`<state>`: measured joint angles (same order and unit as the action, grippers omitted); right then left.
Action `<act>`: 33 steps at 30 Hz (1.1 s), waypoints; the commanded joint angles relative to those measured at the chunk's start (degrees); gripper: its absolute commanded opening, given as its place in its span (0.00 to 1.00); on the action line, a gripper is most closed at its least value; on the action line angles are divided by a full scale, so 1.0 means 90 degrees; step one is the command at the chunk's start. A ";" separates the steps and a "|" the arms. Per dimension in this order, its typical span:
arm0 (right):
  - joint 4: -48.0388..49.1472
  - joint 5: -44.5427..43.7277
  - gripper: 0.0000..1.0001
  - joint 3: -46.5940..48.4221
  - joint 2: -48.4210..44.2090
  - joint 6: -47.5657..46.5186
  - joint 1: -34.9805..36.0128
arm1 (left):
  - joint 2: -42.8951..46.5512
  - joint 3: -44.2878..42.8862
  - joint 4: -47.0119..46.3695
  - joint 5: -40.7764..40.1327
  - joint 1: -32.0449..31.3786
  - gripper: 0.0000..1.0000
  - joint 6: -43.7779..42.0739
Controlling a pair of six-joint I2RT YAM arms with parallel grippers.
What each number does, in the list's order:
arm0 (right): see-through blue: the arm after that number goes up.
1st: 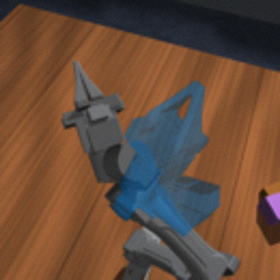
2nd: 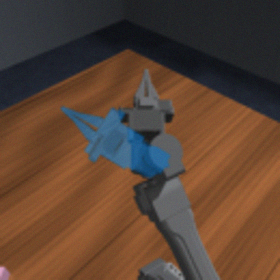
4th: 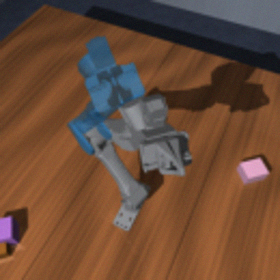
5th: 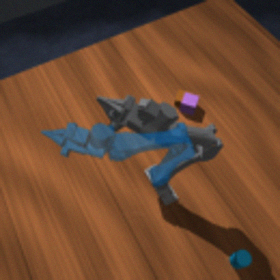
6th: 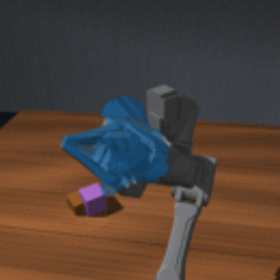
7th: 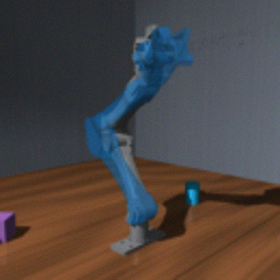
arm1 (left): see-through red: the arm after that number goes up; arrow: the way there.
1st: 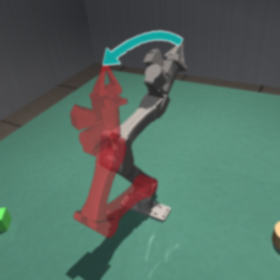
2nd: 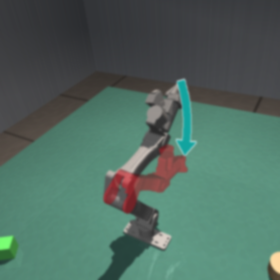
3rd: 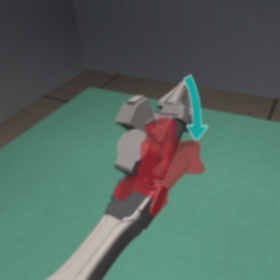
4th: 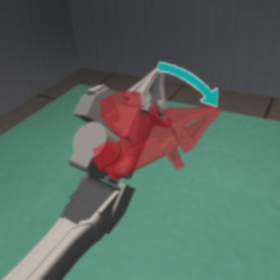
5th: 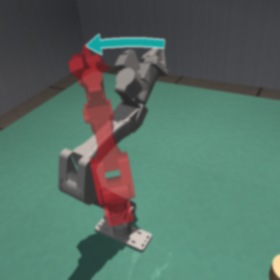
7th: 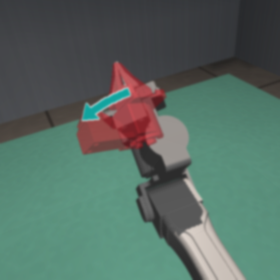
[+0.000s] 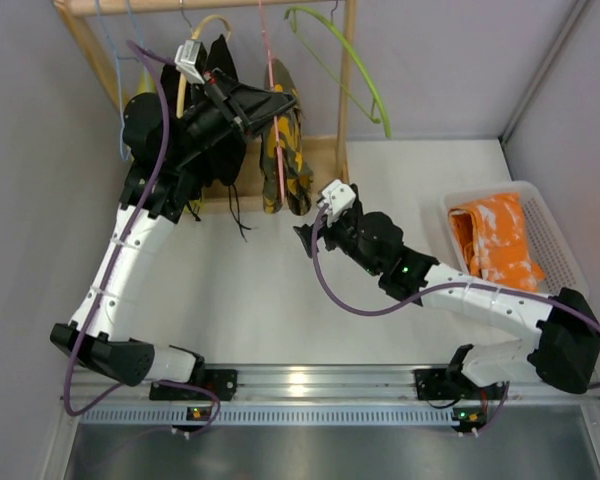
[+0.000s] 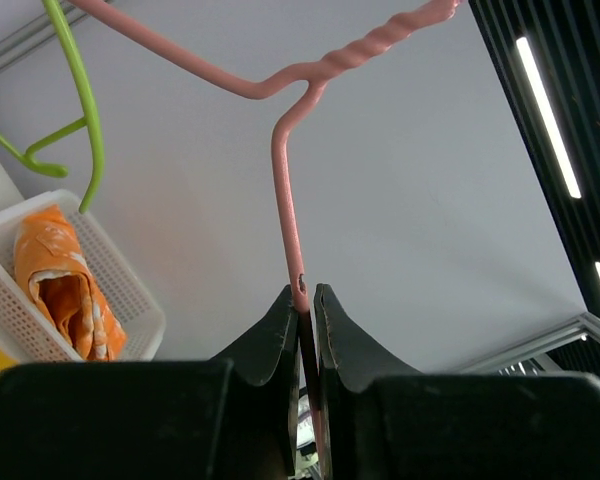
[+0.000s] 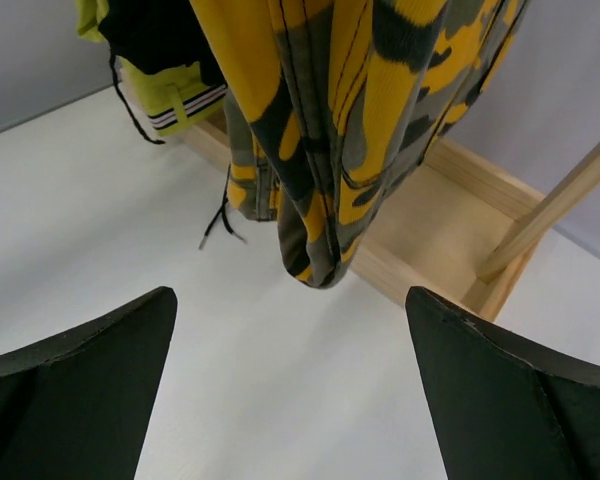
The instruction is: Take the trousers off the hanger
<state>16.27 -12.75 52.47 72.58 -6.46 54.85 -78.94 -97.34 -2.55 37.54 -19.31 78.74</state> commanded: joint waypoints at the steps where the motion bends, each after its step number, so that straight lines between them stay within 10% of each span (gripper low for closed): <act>1: 0.0877 -0.0428 1.00 0.0069 0.0226 -0.0327 0.0087 | 0.0294 -0.0659 -0.1437 -0.0265 -0.0032 0.00 -0.0282; 25: 0.1903 -0.0048 0.99 0.1221 0.1965 -0.0708 -0.0371 | 0.0421 -0.0864 -0.1358 -0.0392 -0.0052 0.00 -0.0009; 33: 0.1727 0.0215 0.76 0.1426 0.1946 -0.0776 -0.1074 | 0.0421 -0.0903 -0.1367 -0.0421 -0.0052 0.00 0.0079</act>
<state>29.17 -12.53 61.91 90.65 -12.73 46.92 -78.91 -100.62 -2.20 35.05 -19.57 80.29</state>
